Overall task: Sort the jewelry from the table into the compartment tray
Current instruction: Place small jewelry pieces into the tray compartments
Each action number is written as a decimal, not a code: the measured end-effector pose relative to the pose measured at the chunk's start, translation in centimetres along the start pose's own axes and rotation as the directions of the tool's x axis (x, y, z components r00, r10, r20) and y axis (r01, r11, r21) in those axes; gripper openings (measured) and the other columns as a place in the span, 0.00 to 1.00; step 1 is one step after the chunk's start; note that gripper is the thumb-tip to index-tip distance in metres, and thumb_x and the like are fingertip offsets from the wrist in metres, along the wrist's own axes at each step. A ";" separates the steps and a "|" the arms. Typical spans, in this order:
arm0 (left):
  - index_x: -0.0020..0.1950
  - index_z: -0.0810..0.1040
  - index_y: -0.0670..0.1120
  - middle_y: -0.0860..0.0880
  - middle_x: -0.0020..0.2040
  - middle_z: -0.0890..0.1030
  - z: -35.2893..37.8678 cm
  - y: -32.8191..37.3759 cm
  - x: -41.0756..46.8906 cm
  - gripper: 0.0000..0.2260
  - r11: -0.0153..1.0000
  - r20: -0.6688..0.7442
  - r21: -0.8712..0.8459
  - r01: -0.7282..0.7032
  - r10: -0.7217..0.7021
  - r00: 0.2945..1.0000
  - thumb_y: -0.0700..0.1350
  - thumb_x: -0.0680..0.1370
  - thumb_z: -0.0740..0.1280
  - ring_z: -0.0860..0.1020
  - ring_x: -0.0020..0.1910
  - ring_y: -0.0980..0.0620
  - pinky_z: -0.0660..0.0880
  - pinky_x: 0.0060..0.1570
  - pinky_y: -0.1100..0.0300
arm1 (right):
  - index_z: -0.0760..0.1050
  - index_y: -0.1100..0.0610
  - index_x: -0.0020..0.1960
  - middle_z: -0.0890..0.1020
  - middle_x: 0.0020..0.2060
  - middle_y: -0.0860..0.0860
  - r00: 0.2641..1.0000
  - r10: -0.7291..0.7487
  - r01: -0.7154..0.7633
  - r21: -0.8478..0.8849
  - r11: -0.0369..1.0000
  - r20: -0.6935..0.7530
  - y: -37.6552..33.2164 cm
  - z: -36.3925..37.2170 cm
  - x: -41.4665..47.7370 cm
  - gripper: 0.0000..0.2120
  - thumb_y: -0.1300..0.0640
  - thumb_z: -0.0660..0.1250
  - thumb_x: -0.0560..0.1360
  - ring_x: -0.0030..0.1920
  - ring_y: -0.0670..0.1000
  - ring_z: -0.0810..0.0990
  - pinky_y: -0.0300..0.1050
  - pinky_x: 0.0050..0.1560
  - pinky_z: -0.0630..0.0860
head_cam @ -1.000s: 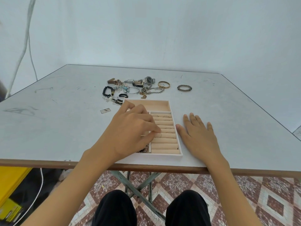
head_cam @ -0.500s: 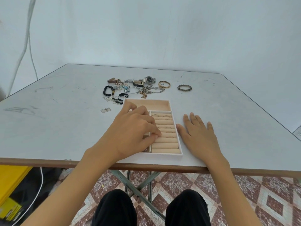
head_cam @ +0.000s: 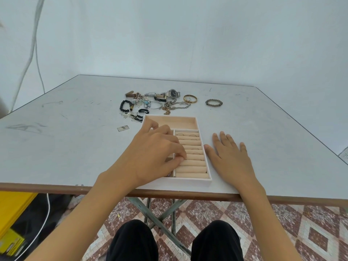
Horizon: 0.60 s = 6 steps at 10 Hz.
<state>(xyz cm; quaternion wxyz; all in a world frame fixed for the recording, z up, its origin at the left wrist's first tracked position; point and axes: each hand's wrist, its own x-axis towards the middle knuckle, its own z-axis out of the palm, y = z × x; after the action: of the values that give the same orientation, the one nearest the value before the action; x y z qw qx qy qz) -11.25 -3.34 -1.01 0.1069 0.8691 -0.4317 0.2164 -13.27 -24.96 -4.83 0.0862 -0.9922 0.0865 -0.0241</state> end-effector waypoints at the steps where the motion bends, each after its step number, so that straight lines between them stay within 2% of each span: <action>1: 0.45 0.83 0.57 0.61 0.40 0.82 0.1 0.1 -0.1 0.13 1.000 -0.003 -0.002 0.009 -0.009 1.000 0.56 0.76 0.59 0.75 0.45 0.56 0.66 0.55 0.49 | 0.46 0.53 0.79 0.47 0.78 0.51 1.000 0.000 0.000 0.000 1.000 -0.002 0.0 0.0 0.0 0.29 0.41 0.41 0.81 0.78 0.50 0.44 0.56 0.76 0.42; 4: 0.45 0.82 0.57 0.61 0.40 0.81 0.3 -0.4 0.0 0.13 0.999 0.030 -0.042 0.020 -0.019 0.999 0.57 0.76 0.59 0.74 0.46 0.58 0.63 0.57 0.51 | 0.45 0.53 0.79 0.47 0.78 0.51 1.000 -0.005 0.005 -0.022 1.000 0.001 -0.1 0.0 0.0 0.30 0.41 0.41 0.81 0.78 0.50 0.44 0.56 0.76 0.42; 5: 0.46 0.82 0.58 0.62 0.39 0.79 0.3 -0.9 0.3 0.14 0.994 0.032 -0.104 0.037 -0.034 0.999 0.59 0.76 0.58 0.71 0.46 0.61 0.60 0.55 0.56 | 0.46 0.53 0.79 0.47 0.78 0.52 1.000 -0.007 0.007 -0.033 0.999 0.012 -0.2 -0.1 0.0 0.30 0.41 0.41 0.81 0.78 0.50 0.44 0.57 0.76 0.43; 6: 0.47 0.82 0.58 0.62 0.40 0.79 0.1 -1.5 1.1 0.17 0.975 0.016 -0.209 0.070 -0.068 0.998 0.62 0.74 0.55 0.70 0.46 0.63 0.58 0.50 0.64 | 0.48 0.53 0.78 0.50 0.78 0.52 1.000 -0.021 0.021 -0.073 0.997 0.001 -0.1 -0.4 0.1 0.29 0.41 0.42 0.81 0.78 0.51 0.48 0.57 0.75 0.49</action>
<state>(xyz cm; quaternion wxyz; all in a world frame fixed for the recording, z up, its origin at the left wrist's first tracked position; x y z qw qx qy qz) -9.41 -3.21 -0.60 0.2036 0.8685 -0.4220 0.1619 -13.22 -24.95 -4.45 0.0494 -0.9956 0.0768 -0.0217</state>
